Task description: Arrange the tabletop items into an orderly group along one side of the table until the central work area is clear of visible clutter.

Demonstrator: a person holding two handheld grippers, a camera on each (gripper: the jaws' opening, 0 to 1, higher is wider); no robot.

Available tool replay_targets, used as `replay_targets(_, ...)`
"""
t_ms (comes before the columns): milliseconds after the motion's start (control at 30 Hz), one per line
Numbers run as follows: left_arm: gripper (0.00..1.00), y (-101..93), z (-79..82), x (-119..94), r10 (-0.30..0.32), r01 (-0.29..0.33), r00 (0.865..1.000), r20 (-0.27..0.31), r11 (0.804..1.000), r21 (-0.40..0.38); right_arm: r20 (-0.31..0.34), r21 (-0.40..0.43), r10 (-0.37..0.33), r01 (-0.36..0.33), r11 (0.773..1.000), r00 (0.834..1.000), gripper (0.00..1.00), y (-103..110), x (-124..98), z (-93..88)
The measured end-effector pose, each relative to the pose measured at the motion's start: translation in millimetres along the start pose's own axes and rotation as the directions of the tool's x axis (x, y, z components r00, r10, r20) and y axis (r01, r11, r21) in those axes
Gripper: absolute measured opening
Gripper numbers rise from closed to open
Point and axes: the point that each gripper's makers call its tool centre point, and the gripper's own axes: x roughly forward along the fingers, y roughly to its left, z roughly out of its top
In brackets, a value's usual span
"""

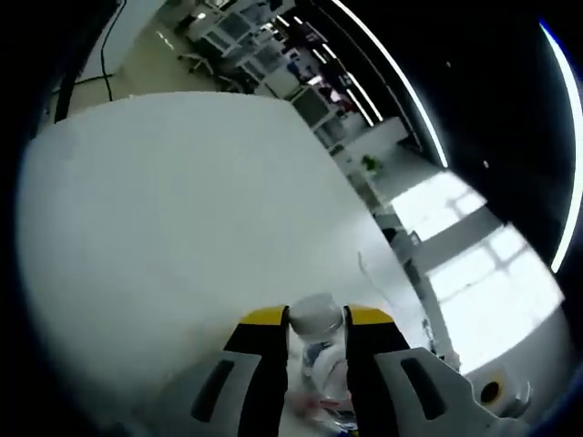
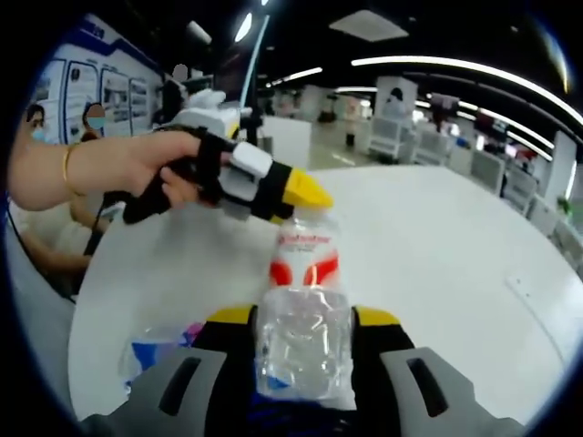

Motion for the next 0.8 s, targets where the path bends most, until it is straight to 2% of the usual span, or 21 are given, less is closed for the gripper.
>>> replay_targets(33,0.21,-5.0,2.9,-1.5,0.001,-0.001,1.0,0.002,0.999,0.051,0.0,0.004,-0.008,0.008,1.0,1.0,0.37,-0.3,-0.5,0.5)
replay_targets(133,0.21,-19.8,8.5,-4.4,-0.005,0.004,1.0,0.009,0.99,0.139,-0.004,0.01,-0.026,0.026,1.0,1.0,0.37,-0.6,-1.6,1.7)
replay_targets(267,0.21,-41.7,9.9,-9.9,-0.006,0.002,1.0,0.012,0.958,0.286,-0.009,0.03,-0.056,0.056,0.998,0.998,0.37,-2.7,-4.2,1.6)
replay_targets(400,0.21,-55.4,10.3,-13.0,-0.009,0.003,1.0,0.014,0.937,0.348,-0.015,0.07,-0.064,0.065,0.995,0.998,0.37,-2.1,-6.6,0.9)
replay_targets(433,0.21,-59.1,11.2,-13.9,-0.008,0.0,1.0,0.019,0.921,0.39,-0.015,0.076,-0.066,0.067,0.995,0.998,0.37,-2.0,-6.8,0.9)
replay_targets(533,0.21,-68.1,11.0,-16.0,0.002,-0.013,1.0,0.025,0.902,0.432,-0.015,0.094,-0.083,0.084,0.992,0.996,0.37,-1.7,-7.0,0.7)
replay_targets(633,0.21,-78.3,9.7,-19.7,-0.003,-0.01,1.0,0.024,0.858,0.513,-0.027,0.114,-0.091,0.093,0.989,0.996,0.37,-1.1,-6.5,0.5)
replay_targets(667,0.21,-81.6,9.1,-20.5,-0.009,-0.005,1.0,0.023,0.849,0.528,-0.029,0.119,-0.095,0.098,0.988,0.995,0.37,-1.3,-6.7,0.2)
replay_targets(700,0.21,-86.9,8.4,-21.2,-0.023,0.008,1.0,0.02,0.829,0.559,-0.031,0.126,-0.102,0.105,0.986,0.994,0.37,-1.3,-6.8,0.0)
replay_targets(767,0.21,-93.4,6.5,-22.5,-0.04,0.022,0.999,0.016,0.803,0.595,-0.035,0.142,-0.114,0.118,0.983,0.993,0.37,-1.3,-7.2,-0.8)
replay_targets(800,0.21,-100.0,4.6,-24.0,-0.064,0.043,0.998,0.011,0.778,0.627,-0.035,0.149,-0.117,0.121,0.981,0.993,0.38,-1.1,-7.2,-1.0)
